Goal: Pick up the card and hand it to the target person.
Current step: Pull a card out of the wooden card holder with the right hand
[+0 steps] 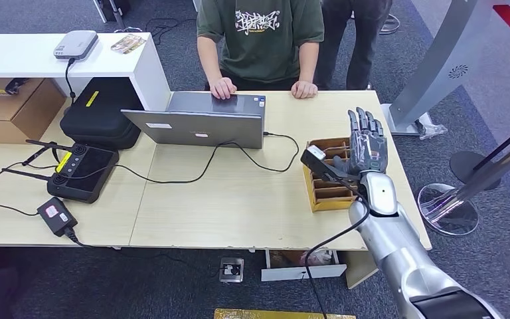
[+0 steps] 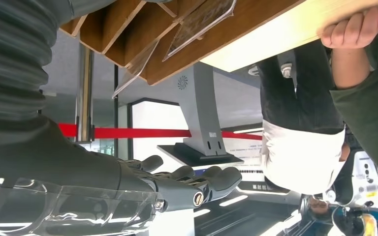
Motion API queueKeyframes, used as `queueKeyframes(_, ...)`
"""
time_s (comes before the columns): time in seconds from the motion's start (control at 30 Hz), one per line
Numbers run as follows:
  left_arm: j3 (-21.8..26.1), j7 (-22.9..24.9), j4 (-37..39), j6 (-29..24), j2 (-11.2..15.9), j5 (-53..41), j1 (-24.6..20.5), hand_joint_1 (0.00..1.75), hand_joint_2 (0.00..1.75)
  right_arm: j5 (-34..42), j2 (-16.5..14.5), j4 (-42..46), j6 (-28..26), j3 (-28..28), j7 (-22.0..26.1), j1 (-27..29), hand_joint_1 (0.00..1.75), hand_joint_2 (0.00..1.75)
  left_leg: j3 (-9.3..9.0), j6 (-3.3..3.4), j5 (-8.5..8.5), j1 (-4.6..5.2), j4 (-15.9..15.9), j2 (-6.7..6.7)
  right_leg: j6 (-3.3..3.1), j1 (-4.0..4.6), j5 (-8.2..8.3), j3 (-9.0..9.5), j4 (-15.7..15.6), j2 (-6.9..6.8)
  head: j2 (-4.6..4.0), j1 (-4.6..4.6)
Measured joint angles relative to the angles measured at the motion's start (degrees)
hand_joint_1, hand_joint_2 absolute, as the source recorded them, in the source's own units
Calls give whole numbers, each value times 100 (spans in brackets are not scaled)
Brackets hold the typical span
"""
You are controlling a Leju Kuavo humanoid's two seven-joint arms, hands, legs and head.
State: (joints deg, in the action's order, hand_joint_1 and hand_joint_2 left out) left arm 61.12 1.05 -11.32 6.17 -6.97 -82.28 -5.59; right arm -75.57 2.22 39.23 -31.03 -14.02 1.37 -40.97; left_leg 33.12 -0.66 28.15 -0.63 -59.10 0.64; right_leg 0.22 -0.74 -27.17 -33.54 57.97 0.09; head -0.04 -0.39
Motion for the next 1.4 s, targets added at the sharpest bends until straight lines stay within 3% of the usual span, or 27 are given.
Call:
queueKeyframes(0.93, -16, 40, 0, -1, 0, -31, -42, 0, 0, -1, -81, -291, -154, 38, 251, -120, 7, 175, 0, 0, 0, 0, 0, 0, 0, 0, 0, 0, 0, 0, 0, 0)
queueKeyframes(1.1, -16, 33, 0, 0, 0, -25, -42, 0, 0, -1, -87, -325, -156, 38, 254, -146, 41, 175, 0, 0, 0, 0, 0, 0, 0, 0, 0, 0, 0, 0, 0, 0)
queueKeyframes(1.2, -16, 33, 0, -1, 0, -16, -42, 0, 0, -1, -91, -348, -151, 38, 236, -160, 32, 175, 1, 0, 0, 0, 0, 0, 0, 0, 0, 0, 0, 0, 0, 0)
queueKeyframes(1.3, -16, 32, 0, -1, 0, -4, -41, 0, 0, -2, -101, -381, -150, 38, 222, -174, 44, 175, 1, 0, 0, 0, 0, 0, 0, 0, 0, 0, 0, 0, 0, 0)
queueKeyframes(1.4, -16, 13, 0, -1, 1, 6, -38, 0, 0, -4, -111, -393, -148, 38, 209, -176, 43, 175, 1, 0, 0, 0, 0, 0, 0, 0, 0, 0, 0, 0, 0, 0)
